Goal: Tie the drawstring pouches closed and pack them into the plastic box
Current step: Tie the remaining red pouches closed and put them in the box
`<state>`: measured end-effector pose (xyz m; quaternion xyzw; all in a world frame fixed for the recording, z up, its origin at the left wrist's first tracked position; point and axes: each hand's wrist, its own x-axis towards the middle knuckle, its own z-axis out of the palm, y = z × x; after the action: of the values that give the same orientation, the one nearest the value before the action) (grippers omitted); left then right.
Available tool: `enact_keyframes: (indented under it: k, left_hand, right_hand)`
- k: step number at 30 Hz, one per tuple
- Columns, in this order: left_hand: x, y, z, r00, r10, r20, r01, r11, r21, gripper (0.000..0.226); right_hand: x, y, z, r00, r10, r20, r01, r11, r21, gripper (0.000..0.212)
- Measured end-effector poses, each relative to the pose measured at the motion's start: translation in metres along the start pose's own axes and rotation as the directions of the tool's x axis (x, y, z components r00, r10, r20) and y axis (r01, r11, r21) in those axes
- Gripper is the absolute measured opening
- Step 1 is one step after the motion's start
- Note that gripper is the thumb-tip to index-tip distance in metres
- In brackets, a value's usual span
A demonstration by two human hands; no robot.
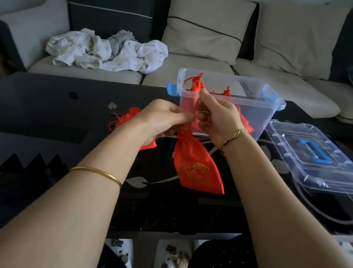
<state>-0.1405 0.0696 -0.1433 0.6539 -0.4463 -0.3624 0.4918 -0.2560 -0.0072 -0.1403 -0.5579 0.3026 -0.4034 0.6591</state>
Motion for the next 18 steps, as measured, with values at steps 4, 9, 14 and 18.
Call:
enact_keyframes:
  k: [4, 9, 14, 18]
  left_hand:
    - [0.0004, 0.001, 0.0024, 1.0, 0.008, 0.001, -0.008, 1.0, -0.014, 0.009]
    - [0.0015, 0.0006, 0.0015, 0.997, -0.012, -0.078, 0.008, 0.999, -0.049, 0.008]
    - [0.0023, -0.0008, 0.0016, 0.983, -0.013, -0.182, 0.006, 0.999, -0.034, 0.011]
    - [0.0014, 0.0002, 0.0037, 0.97, 0.022, -0.24, -0.021, 1.0, 0.007, 0.011]
  right_hand:
    - [-0.0002, -0.0001, 0.0, 0.997, 0.079, 0.001, -0.078, 0.986, -0.144, 0.04]
    - [-0.0027, 0.0, -0.0017, 0.978, 0.205, 0.032, -0.19, 0.946, -0.263, 0.024]
    - [-0.0037, 0.0021, -0.0041, 0.993, -0.001, 0.115, 0.052, 0.896, -0.441, 0.008]
    - [-0.0078, 0.0024, -0.0018, 0.968, -0.147, 0.205, 0.242, 0.77, -0.591, 0.014]
